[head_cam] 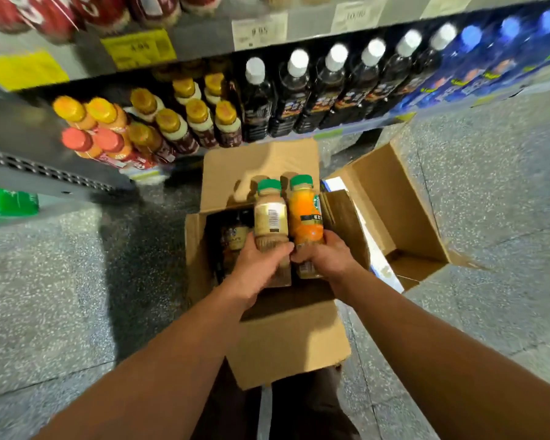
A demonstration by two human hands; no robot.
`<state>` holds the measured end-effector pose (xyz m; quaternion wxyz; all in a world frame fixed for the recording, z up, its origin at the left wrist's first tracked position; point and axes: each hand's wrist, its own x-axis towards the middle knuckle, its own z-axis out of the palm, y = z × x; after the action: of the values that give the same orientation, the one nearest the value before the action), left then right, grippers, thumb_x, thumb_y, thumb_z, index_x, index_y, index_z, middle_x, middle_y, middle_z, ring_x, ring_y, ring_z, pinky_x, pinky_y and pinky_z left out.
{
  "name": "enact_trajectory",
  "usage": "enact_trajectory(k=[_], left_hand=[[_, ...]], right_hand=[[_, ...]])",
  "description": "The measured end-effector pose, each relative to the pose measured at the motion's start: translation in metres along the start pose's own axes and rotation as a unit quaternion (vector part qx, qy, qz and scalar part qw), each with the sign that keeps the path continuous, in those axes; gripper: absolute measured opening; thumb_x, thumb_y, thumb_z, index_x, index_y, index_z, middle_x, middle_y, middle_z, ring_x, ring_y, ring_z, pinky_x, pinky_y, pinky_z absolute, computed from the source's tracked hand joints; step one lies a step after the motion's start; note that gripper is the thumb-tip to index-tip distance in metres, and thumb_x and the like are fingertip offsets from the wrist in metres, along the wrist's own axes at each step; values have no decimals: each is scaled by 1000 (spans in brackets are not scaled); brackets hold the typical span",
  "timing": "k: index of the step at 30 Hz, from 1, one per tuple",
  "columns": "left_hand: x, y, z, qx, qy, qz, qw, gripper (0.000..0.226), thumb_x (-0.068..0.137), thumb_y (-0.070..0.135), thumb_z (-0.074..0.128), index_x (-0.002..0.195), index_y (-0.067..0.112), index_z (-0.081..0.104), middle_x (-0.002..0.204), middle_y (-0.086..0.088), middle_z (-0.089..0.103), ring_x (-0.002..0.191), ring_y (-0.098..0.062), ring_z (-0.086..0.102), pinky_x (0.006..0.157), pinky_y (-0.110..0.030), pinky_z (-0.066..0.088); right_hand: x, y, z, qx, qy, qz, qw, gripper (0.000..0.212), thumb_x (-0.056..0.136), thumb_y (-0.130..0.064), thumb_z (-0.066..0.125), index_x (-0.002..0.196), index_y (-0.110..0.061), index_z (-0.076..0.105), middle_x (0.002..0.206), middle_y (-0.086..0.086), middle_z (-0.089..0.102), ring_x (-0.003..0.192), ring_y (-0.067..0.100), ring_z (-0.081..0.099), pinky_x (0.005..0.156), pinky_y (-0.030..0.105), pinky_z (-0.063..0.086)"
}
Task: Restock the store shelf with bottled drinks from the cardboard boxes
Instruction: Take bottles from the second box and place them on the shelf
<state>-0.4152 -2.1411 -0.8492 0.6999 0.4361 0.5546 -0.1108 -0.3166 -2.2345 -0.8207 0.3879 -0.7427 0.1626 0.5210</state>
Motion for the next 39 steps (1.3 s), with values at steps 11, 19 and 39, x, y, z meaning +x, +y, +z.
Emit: enact_trajectory(k=[11, 19, 39], left_hand=[[-117, 98, -13, -96, -17, 103, 990, 23, 76, 25, 75, 92, 28, 60, 82, 6, 71, 73, -12, 69, 54, -23, 50], [-240, 98, 6, -78, 22, 173, 981, 31, 92, 34, 50, 120, 22, 49, 113, -6, 58, 98, -23, 57, 83, -35, 47], [-499, 111, 24, -84, 34, 378, 921, 47, 78, 36, 73, 117, 26, 49, 112, -7, 62, 106, -29, 58, 97, -53, 44]], right_hand=[[-138, -65, -7, 30, 4, -175, 984, 58, 65, 16, 70, 112, -10, 51, 111, 20, 65, 102, 35, 63, 90, 49, 51], [-236, -56, -42, -9, 24, -273, 962, 54, 62, 4, 78, 99, -24, 48, 91, 2, 63, 80, 18, 62, 72, 31, 51], [-463, -41, -93, -43, 12, -424, 904, 56, 67, -5, 77, 114, -17, 49, 92, 1, 60, 75, 13, 59, 55, 22, 41]])
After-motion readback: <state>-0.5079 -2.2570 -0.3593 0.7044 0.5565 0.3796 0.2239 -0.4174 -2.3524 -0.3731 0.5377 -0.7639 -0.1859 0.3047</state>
